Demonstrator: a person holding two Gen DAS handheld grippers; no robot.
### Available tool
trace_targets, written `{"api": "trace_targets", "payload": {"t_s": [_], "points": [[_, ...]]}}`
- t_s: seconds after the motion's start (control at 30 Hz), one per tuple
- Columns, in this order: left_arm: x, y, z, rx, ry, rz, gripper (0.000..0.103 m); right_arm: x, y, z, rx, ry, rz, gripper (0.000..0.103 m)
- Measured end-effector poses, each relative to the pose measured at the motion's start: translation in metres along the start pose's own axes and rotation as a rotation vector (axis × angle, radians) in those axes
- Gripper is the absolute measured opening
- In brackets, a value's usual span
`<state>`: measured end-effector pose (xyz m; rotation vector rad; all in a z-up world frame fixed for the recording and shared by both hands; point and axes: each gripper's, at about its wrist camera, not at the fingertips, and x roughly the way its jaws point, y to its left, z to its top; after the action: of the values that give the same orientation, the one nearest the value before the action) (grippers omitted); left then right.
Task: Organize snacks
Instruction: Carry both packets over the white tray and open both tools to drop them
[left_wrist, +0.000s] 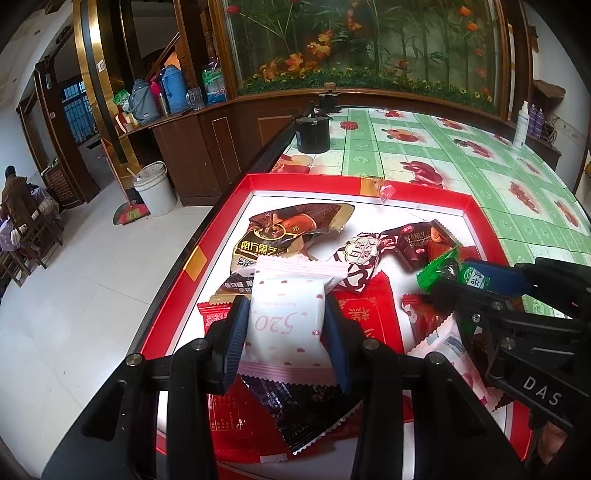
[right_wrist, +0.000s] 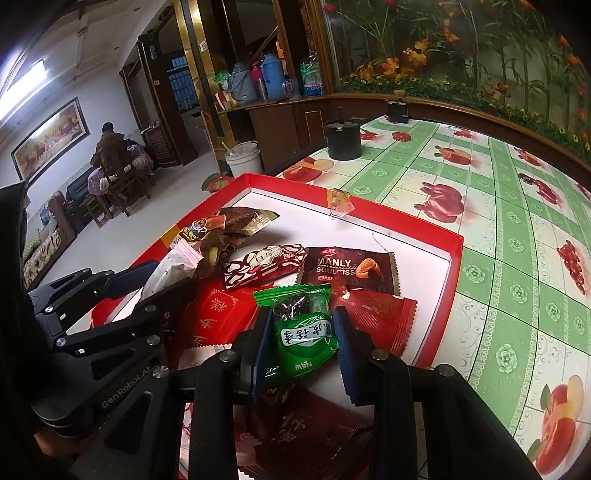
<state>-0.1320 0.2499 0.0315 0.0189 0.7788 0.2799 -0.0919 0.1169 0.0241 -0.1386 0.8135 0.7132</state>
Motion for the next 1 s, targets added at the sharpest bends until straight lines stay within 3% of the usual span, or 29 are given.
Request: {"api": "trace_targets", "payload": {"t_s": [0.9,1.0], "points": [[0.01,0.006,-0.008,0.031,0.042,0.091,0.039,-0.005,0.004,-0.001,0.007,0.005,-0.028,0.036],[0.009,0.004,-0.01,0.036,0.05,0.098,0.049,-0.005,0.006,-0.002,0.002,0.01,-0.037,0.036]]}}
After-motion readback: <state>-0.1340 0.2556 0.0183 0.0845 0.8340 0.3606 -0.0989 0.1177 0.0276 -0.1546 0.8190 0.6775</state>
